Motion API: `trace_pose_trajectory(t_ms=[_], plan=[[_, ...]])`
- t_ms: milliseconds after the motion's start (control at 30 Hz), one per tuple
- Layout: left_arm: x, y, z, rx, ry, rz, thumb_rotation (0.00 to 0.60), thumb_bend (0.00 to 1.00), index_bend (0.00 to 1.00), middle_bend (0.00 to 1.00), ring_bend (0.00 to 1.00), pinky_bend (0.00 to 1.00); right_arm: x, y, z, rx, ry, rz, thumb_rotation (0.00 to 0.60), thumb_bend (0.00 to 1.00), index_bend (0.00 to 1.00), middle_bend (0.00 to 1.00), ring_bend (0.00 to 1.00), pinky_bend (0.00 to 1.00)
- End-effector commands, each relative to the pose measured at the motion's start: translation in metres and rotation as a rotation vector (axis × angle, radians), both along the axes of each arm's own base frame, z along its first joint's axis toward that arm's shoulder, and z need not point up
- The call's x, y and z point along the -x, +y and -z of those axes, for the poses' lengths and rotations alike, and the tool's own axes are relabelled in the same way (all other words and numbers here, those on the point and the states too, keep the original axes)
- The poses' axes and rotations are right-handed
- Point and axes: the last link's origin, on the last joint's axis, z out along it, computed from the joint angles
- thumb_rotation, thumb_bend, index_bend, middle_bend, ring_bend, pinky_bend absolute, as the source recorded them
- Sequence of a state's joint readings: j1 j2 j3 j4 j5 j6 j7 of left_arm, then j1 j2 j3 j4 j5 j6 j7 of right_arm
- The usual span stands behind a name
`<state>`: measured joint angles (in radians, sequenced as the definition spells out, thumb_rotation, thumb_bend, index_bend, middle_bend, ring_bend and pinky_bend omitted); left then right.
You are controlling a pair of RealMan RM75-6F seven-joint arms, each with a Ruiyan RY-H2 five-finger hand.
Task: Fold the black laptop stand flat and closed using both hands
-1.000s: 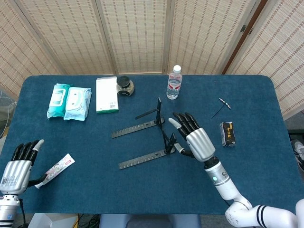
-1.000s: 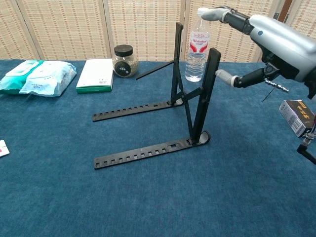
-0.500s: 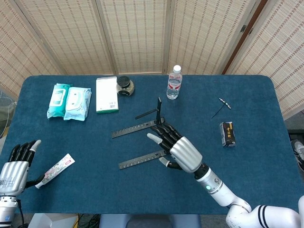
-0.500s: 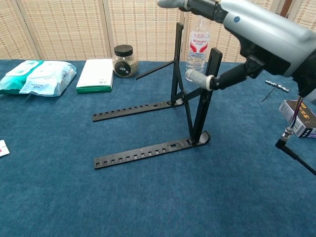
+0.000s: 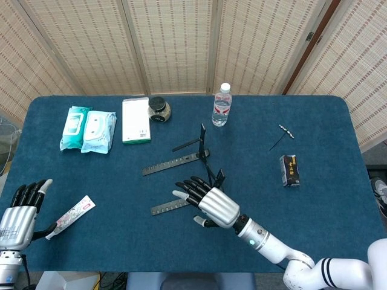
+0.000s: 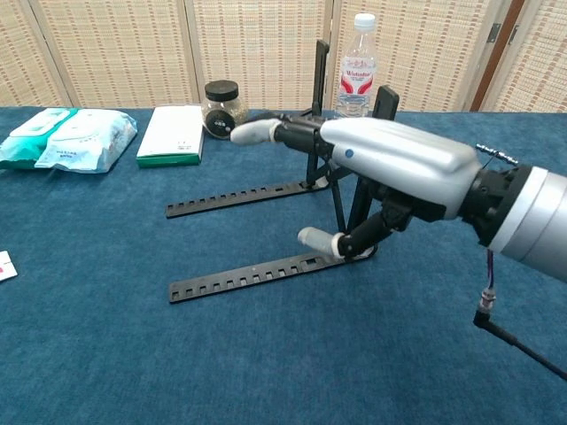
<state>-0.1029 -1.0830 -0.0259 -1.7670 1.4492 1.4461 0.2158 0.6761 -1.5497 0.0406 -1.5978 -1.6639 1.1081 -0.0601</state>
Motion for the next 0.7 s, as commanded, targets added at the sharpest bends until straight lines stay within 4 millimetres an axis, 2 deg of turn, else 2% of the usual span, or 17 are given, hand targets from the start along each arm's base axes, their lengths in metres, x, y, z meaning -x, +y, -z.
trace_pose_trajectory(t_ms=[33, 367, 700], plan=[[0.0, 0.0, 0.0, 0.001, 0.001, 0.0, 0.6, 0.15, 0.0, 0.08, 0.07, 0.0, 0.003, -0.005, 0.015, -0.028, 0.018, 0.032, 0.6, 0.29, 0.0, 0.0, 0.0, 0.0], [0.002, 0.001, 0.003, 0.012, -0.003, -0.002, 0.6, 0.15, 0.0, 0.08, 0.07, 0.0, 0.015, -0.019, 0.055, -0.072, 0.088, 0.118, 0.6, 0.29, 0.0, 0.0, 0.0, 0.0], [0.004, -0.001, 0.002, 0.008, -0.001, -0.011, 0.6, 0.15, 0.0, 0.08, 0.07, 0.0, 0.026, -0.023, 0.075, -0.104, 0.112, 0.163, 0.6, 0.29, 0.0, 0.0, 0.0, 0.0]])
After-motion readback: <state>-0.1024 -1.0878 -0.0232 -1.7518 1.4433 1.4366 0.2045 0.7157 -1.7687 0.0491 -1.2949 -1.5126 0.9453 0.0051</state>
